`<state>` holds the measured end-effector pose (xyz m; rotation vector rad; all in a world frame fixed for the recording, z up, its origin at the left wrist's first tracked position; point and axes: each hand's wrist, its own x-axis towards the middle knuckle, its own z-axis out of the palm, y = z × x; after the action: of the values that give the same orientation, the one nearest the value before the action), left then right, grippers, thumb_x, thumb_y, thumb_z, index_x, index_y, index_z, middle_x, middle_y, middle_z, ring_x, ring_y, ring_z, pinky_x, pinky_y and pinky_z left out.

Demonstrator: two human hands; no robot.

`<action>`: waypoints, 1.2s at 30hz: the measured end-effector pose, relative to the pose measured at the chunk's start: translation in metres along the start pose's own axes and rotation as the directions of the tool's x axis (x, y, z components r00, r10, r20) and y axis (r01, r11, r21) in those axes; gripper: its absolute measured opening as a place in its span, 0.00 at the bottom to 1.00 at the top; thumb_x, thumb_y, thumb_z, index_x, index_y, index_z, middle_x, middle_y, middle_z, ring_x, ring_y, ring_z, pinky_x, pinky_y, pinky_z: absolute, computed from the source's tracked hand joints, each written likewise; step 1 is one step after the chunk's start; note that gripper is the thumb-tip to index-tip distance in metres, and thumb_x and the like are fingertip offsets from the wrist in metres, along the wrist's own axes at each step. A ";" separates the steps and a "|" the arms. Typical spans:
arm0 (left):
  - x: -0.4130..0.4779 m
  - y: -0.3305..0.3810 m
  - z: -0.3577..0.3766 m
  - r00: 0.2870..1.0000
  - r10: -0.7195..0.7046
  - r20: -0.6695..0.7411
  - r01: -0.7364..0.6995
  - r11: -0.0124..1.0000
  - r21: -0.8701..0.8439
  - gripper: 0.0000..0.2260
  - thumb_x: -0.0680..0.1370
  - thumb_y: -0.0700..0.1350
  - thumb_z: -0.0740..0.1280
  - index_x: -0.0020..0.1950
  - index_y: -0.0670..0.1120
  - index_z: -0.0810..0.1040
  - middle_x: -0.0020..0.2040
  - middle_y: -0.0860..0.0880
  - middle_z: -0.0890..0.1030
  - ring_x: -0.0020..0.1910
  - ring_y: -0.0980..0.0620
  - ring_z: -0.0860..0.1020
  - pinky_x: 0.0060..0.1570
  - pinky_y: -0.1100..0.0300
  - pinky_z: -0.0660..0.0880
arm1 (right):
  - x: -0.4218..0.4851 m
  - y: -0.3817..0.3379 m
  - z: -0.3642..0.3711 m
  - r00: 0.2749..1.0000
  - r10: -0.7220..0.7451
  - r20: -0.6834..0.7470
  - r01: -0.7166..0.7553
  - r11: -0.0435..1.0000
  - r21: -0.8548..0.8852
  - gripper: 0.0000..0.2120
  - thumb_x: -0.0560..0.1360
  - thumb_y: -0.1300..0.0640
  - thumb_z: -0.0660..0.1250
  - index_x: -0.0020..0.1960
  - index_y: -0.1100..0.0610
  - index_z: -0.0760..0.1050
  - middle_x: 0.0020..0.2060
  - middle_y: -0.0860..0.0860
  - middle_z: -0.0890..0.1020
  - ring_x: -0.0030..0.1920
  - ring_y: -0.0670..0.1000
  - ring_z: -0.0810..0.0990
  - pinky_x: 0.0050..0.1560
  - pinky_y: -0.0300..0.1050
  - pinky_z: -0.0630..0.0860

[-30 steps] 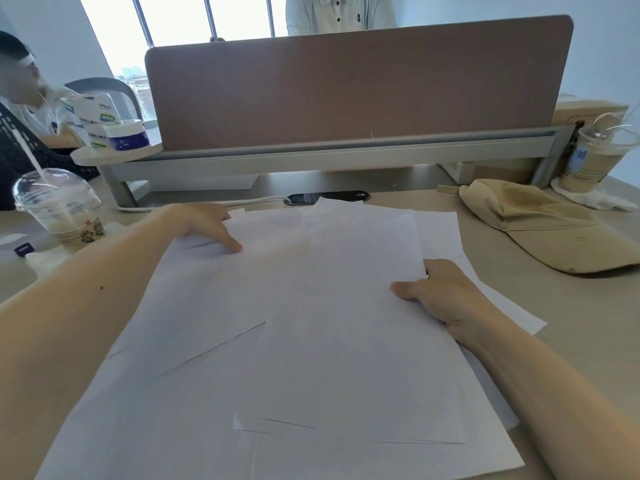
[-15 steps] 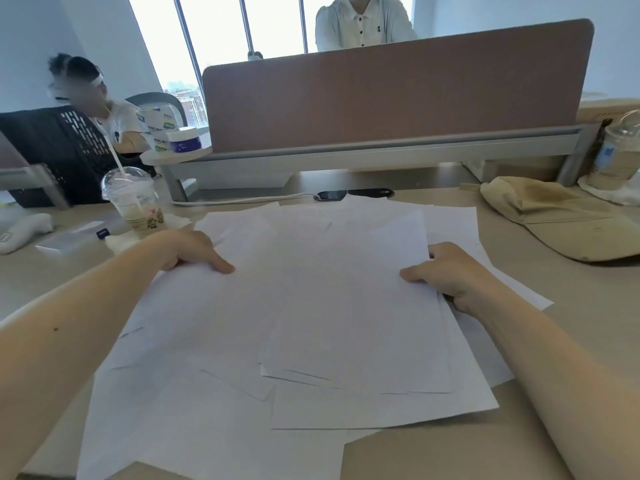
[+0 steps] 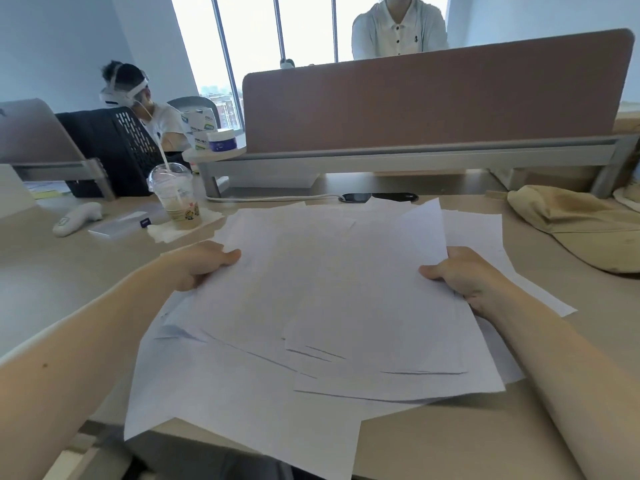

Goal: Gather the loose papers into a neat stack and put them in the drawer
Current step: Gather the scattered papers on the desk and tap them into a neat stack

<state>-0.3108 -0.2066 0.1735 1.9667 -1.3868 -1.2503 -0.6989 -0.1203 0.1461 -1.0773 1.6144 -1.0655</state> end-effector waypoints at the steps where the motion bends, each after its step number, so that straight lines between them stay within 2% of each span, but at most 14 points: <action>1: -0.005 0.003 0.004 1.000 0.024 0.008 -0.024 1.000 0.003 0.34 0.75 0.53 0.71 0.76 0.44 0.62 0.55 0.46 0.80 0.50 0.45 0.80 0.48 0.52 0.78 | 0.000 -0.001 0.001 1.000 -0.008 -0.004 0.008 1.000 0.003 0.06 0.76 0.65 0.68 0.52 0.59 0.78 0.46 0.56 0.84 0.47 0.59 0.83 0.48 0.51 0.80; 3: -0.013 0.008 0.007 0.998 0.061 -0.011 -0.062 0.998 -0.030 0.31 0.77 0.52 0.70 0.75 0.45 0.63 0.50 0.48 0.79 0.43 0.47 0.79 0.39 0.55 0.75 | -0.001 -0.003 -0.001 1.000 -0.005 -0.012 0.005 0.999 0.044 0.04 0.77 0.65 0.67 0.51 0.59 0.78 0.45 0.56 0.84 0.45 0.58 0.83 0.44 0.49 0.79; 6: -0.015 0.008 0.000 0.995 0.092 -0.035 -0.093 0.996 -0.006 0.44 0.70 0.50 0.77 0.79 0.46 0.56 0.71 0.45 0.72 0.51 0.45 0.77 0.45 0.53 0.76 | -0.001 -0.002 -0.008 1.000 0.017 -0.013 -0.016 0.996 0.090 0.04 0.77 0.65 0.68 0.50 0.60 0.78 0.45 0.57 0.84 0.45 0.59 0.83 0.45 0.50 0.79; 7: -0.018 0.007 -0.001 0.996 0.086 0.009 -0.086 0.996 0.002 0.46 0.68 0.48 0.79 0.79 0.48 0.57 0.72 0.45 0.72 0.51 0.45 0.78 0.46 0.51 0.77 | -0.001 -0.001 -0.009 1.000 0.021 -0.008 -0.020 0.994 0.106 0.04 0.77 0.65 0.68 0.50 0.60 0.79 0.45 0.58 0.84 0.44 0.59 0.83 0.45 0.50 0.79; 10: -0.024 0.005 0.008 0.987 0.041 0.155 -0.056 0.994 0.095 0.35 0.64 0.39 0.80 0.67 0.48 0.69 0.56 0.45 0.82 0.48 0.43 0.81 0.46 0.46 0.80 | -0.001 0.000 -0.009 1.000 0.019 0.014 -0.021 0.992 0.124 0.03 0.77 0.65 0.67 0.49 0.60 0.79 0.44 0.57 0.84 0.43 0.58 0.83 0.43 0.48 0.79; 12: -0.029 0.003 0.013 0.991 0.046 0.123 -0.058 0.993 0.103 0.29 0.67 0.34 0.78 0.60 0.50 0.68 0.49 0.46 0.81 0.47 0.43 0.80 0.43 0.49 0.79 | -0.002 0.001 -0.009 1.000 0.016 0.012 -0.018 0.993 0.114 0.03 0.77 0.65 0.67 0.50 0.60 0.79 0.44 0.57 0.85 0.43 0.58 0.84 0.43 0.48 0.79; 15: -0.028 -0.006 -0.002 0.989 0.068 0.131 -0.064 0.997 -0.039 0.30 0.65 0.32 0.78 0.63 0.48 0.74 0.54 0.42 0.84 0.52 0.37 0.82 0.52 0.39 0.79 | -0.001 0.002 -0.011 1.000 0.025 -0.006 -0.025 0.998 0.058 0.04 0.76 0.65 0.68 0.51 0.61 0.79 0.44 0.57 0.85 0.43 0.59 0.84 0.43 0.49 0.80; 18: -0.018 -0.021 -0.029 0.987 0.161 0.028 -0.153 0.970 -0.191 0.35 0.61 0.32 0.79 0.65 0.49 0.76 0.57 0.41 0.84 0.53 0.36 0.82 0.55 0.36 0.77 | -0.002 0.002 -0.011 0.999 0.044 -0.006 -0.044 0.999 0.000 0.05 0.77 0.65 0.67 0.52 0.62 0.79 0.45 0.58 0.85 0.44 0.60 0.84 0.45 0.51 0.80; 20: -0.022 -0.025 -0.039 0.964 0.260 -0.052 -0.264 0.917 -0.299 0.30 0.66 0.29 0.75 0.66 0.46 0.75 0.58 0.40 0.83 0.52 0.37 0.83 0.52 0.40 0.79 | -0.003 0.000 -0.009 0.998 0.056 0.000 -0.056 0.998 -0.027 0.04 0.77 0.65 0.67 0.51 0.61 0.78 0.46 0.58 0.84 0.45 0.61 0.84 0.43 0.51 0.80; 23: -0.027 -0.029 -0.043 0.932 0.345 -0.110 -0.360 0.852 -0.381 0.23 0.72 0.26 0.68 0.63 0.43 0.76 0.55 0.41 0.84 0.45 0.43 0.85 0.41 0.48 0.82 | -0.005 -0.002 -0.007 0.998 0.061 0.000 -0.061 0.997 -0.046 0.04 0.77 0.66 0.66 0.52 0.61 0.77 0.48 0.59 0.84 0.47 0.62 0.83 0.44 0.51 0.80; 25: -0.031 -0.030 -0.043 0.921 0.363 -0.143 -0.389 0.818 -0.425 0.19 0.73 0.27 0.68 0.59 0.45 0.77 0.51 0.43 0.85 0.42 0.45 0.85 0.37 0.51 0.82 | -0.006 -0.003 -0.008 0.997 0.077 -0.003 -0.077 0.996 -0.052 0.07 0.77 0.67 0.66 0.55 0.63 0.77 0.49 0.61 0.83 0.47 0.63 0.83 0.46 0.53 0.80; 28: -0.031 -0.032 -0.047 0.914 0.357 -0.191 -0.404 0.770 -0.495 0.20 0.73 0.29 0.68 0.63 0.44 0.77 0.56 0.41 0.83 0.42 0.45 0.85 0.37 0.52 0.82 | -0.011 -0.005 -0.010 0.994 0.108 -0.016 -0.108 0.994 -0.025 0.09 0.77 0.69 0.64 0.57 0.65 0.75 0.48 0.63 0.82 0.46 0.64 0.82 0.43 0.52 0.79; 33: -0.043 -0.023 -0.024 0.946 0.319 -0.065 -0.301 0.780 -0.548 0.17 0.75 0.31 0.67 0.60 0.47 0.77 0.53 0.42 0.84 0.38 0.45 0.86 0.33 0.51 0.82 | -0.015 -0.006 0.000 0.993 0.117 0.024 -0.119 0.988 0.096 0.12 0.77 0.69 0.63 0.61 0.67 0.73 0.50 0.64 0.82 0.45 0.63 0.82 0.38 0.50 0.79; 36: -0.053 -0.005 0.014 0.933 0.360 -0.003 -0.308 0.792 -0.528 0.18 0.74 0.27 0.67 0.57 0.46 0.78 0.47 0.43 0.86 0.38 0.45 0.86 0.33 0.51 0.82 | -0.017 -0.008 0.009 0.995 0.094 0.043 -0.102 0.964 0.246 0.12 0.81 0.62 0.62 0.61 0.67 0.75 0.47 0.60 0.84 0.44 0.59 0.83 0.37 0.49 0.80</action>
<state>-0.3250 -0.1549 0.1858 1.2421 -1.2030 -1.3795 -0.6850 -0.1072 0.1550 -0.8359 1.4493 -1.1441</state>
